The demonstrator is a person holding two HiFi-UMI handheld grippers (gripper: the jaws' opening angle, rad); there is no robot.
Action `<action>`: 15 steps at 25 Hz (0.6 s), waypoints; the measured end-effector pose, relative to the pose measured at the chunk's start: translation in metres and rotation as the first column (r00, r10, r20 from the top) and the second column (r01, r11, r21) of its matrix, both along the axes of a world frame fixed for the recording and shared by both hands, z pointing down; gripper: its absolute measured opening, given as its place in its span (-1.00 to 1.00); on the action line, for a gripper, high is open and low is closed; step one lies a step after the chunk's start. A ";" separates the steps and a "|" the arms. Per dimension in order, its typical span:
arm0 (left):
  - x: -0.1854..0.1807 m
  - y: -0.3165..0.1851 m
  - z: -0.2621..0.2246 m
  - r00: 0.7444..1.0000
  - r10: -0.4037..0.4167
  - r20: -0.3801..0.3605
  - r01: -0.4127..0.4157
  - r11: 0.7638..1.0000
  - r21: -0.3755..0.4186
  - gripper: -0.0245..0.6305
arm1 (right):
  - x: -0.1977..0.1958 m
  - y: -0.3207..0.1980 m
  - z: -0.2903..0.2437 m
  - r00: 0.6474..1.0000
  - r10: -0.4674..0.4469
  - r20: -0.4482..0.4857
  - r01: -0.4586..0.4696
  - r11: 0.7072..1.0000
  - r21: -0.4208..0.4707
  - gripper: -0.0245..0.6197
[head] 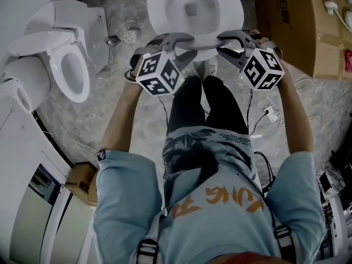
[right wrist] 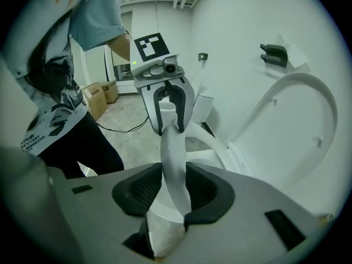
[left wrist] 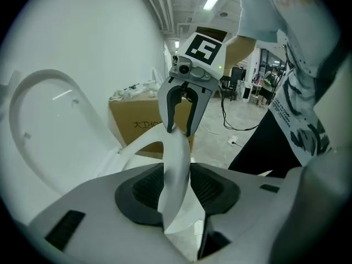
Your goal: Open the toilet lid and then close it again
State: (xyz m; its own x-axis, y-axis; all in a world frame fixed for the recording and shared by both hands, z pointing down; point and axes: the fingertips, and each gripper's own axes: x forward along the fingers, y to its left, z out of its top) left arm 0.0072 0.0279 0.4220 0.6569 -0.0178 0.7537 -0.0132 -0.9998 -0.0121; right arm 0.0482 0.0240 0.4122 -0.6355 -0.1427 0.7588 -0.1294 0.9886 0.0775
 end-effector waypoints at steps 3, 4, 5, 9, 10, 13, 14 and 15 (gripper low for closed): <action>0.000 0.017 0.021 1.000 -0.013 -0.002 0.013 0.997 -0.080 -0.41 | 0.000 0.016 0.021 1.000 0.008 0.029 -0.006 0.997 -0.075 -0.48; -0.001 0.022 0.029 1.000 -0.021 -0.007 0.020 0.994 -0.111 -0.42 | -0.001 0.021 0.029 0.999 0.017 0.042 -0.013 0.994 -0.108 -0.50; -0.002 0.026 0.036 0.999 -0.031 -0.013 0.029 0.989 -0.145 -0.42 | -0.002 0.025 0.036 0.998 0.029 0.058 -0.020 0.989 -0.144 -0.51; -0.004 0.041 0.065 0.996 -0.083 -0.029 0.073 0.962 -0.263 -0.45 | -0.003 0.040 0.066 0.992 0.082 0.099 -0.054 0.965 -0.257 -0.53; -0.004 0.046 0.073 0.996 -0.089 -0.024 0.079 0.958 -0.275 -0.45 | -0.003 0.045 0.074 0.991 0.091 0.101 -0.060 0.959 -0.275 -0.54; -0.006 0.058 0.099 0.996 -0.088 0.006 0.086 0.953 -0.289 -0.46 | -0.006 0.057 0.099 0.989 0.106 0.101 -0.069 0.944 -0.322 -0.55; -0.005 0.062 0.108 0.996 -0.085 0.017 0.086 0.952 -0.295 -0.47 | -0.006 0.060 0.108 0.989 0.113 0.099 -0.074 0.939 -0.337 -0.56; -0.005 0.065 0.118 0.996 -0.080 0.030 0.086 0.949 -0.303 -0.48 | -0.006 0.062 0.117 0.988 0.123 0.096 -0.082 0.931 -0.355 -0.57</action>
State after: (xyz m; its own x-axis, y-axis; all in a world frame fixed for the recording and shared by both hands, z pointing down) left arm 0.0019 0.0927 0.5396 0.6496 0.1596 0.7433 -0.0986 -0.9518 0.2905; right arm 0.0423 0.0864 0.5294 -0.7171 0.0489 0.6952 -0.2188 0.9313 -0.2912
